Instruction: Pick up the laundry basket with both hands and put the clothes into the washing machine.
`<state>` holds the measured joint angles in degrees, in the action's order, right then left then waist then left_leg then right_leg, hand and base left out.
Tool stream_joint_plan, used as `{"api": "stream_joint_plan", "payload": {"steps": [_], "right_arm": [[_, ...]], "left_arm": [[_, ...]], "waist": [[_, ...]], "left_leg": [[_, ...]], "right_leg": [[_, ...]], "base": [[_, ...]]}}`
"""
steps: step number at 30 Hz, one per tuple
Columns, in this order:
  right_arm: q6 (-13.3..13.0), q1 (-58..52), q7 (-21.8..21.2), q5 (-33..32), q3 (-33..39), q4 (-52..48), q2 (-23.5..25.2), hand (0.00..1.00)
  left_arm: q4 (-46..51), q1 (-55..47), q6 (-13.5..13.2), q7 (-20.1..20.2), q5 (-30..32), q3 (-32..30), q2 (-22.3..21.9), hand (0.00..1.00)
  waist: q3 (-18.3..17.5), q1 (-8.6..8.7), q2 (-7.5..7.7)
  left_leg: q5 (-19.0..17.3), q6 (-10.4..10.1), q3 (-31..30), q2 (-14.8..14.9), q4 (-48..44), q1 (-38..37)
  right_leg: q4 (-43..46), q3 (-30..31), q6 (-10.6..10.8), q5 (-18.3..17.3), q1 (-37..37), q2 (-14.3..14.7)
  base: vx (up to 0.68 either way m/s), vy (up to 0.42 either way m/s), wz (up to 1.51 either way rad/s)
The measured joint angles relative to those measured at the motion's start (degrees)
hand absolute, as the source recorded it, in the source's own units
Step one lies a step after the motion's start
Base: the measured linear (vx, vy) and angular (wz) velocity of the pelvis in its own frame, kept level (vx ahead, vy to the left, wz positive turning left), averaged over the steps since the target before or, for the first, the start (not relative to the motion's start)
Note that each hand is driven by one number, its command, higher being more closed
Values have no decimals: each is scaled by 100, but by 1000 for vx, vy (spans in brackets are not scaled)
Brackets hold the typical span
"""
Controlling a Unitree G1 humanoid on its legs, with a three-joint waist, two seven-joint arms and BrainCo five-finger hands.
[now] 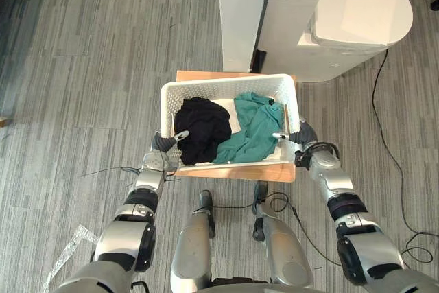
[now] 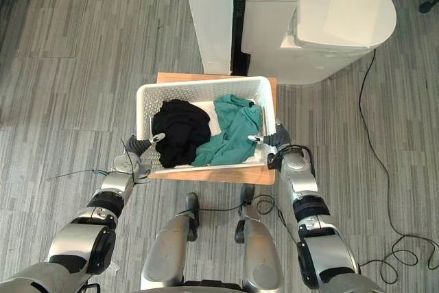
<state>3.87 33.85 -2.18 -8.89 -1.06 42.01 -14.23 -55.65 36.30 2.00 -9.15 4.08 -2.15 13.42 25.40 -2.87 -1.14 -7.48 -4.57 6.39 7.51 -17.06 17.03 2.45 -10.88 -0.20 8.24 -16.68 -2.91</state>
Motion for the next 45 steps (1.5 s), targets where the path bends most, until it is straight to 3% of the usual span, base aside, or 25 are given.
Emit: {"api": "stream_joint_plan", "payload": {"steps": [4, 5, 6, 7, 10, 23, 29, 33, 35, 36, 41, 45], "right_arm": [[-13, 466, -8, 0, -37, 663, -116, 0], [-30, 701, -8, -1, -26, 999, -168, 100], [-39, 796, -8, -1, -23, 1135, -178, 100], [-50, 895, -11, -2, -20, 1282, -181, 100], [-120, 1280, 24, -8, 163, 1722, -210, 100], [-173, 1317, 211, 40, 155, 1671, -186, 100], [80, -318, 201, 78, 72, 85, -179, 100], [168, -1680, -69, 302, 417, -794, -120, 100], [171, -2235, -195, 433, 768, -1081, 49, 100], [170, -2624, -249, 465, 927, -1253, 134, 100], [160, -3461, -432, 500, 1362, -1476, 417, 100], [159, -3601, -428, 489, 1433, -1615, 520, 100]], "left_arm": [[-173, 356, 10, -21, 88, 5, 31, 0], [-353, 591, 14, -76, 97, 23, 31, 0], [-361, 649, 22, -92, 97, 24, 37, 0], [-365, 700, 23, -97, 99, 25, 54, 100], [-372, 944, 2, -97, 105, 21, 84, 100], [-371, 1038, 82, -229, 187, -64, 180, 100], [-165, 373, 151, -8, 446, 227, 232, 100], [643, -681, 142, 365, 573, 400, 24, 100], [1059, -1300, 121, 541, 578, 423, -153, 100], [1329, -1695, 108, 602, 578, 423, -286, 100], [2244, -2956, 0, 774, 570, 421, -623, 100], [2656, -3483, 0, 771, 570, 348, -754, 100]], "waist": [[5, -106, 10], [17, -101, 30], [30, -103, 53], [44, -109, 78], [83, -115, 149], [113, -133, 202], [212, -111, 212], [194, 78, 196], [-36, 200, 184], [-398, 219, 157], [-1362, 207, 17], [-1683, 175, -229]], "left_leg": [[78, 29, -61, -4, -2, 183], [113, 22, -152, -18, -3, 240], [124, 16, -166, -18, -1, 249], [133, 16, -176, -18, 4, 258], [180, 17, -198, -36, 7, 412], [189, 26, -69, 19, -125, 433], [-53, 65, 182, 108, -197, -249], [-121, 87, 330, 52, 70, -947], [-106, 81, 408, 13, 286, -1264], [-106, 81, 419, -9, 371, -1276], [-119, 65, 289, -6, 602, -1674], [-338, 22, 144, 113, 197, -1714]], "right_leg": [[-12, -50, 0, 39, -142, 3], [-13, -130, 0, 39, -152, -7], [-14, -145, 0, 39, -154, -8], [-14, -153, 0, 39, -159, -8], [-20, -186, 34, 56, -284, -31], [-8, -98, -20, 110, -327, -1], [31, 158, 78, 32, 225, 72], [26, 191, 167, -99, 775, 30], [-8, 190, 247, -158, 994, 1], [-130, 189, 247, -158, 1018, -4], [-503, 94, 243, -176, 1572, 55], [-550, 3, 171, -262, 1843, 164]], "base": [[4, -6, 7], [-1, -6, 21], [-3, -4, 19], [-13, -2, 13], [-25, 8, 8], [19, 12, -4], [50, 40, -21], [71, 52, -9], [88, 45, -7], [109, 24, 3], [101, 11, 13], [22, -8, 16]]}}
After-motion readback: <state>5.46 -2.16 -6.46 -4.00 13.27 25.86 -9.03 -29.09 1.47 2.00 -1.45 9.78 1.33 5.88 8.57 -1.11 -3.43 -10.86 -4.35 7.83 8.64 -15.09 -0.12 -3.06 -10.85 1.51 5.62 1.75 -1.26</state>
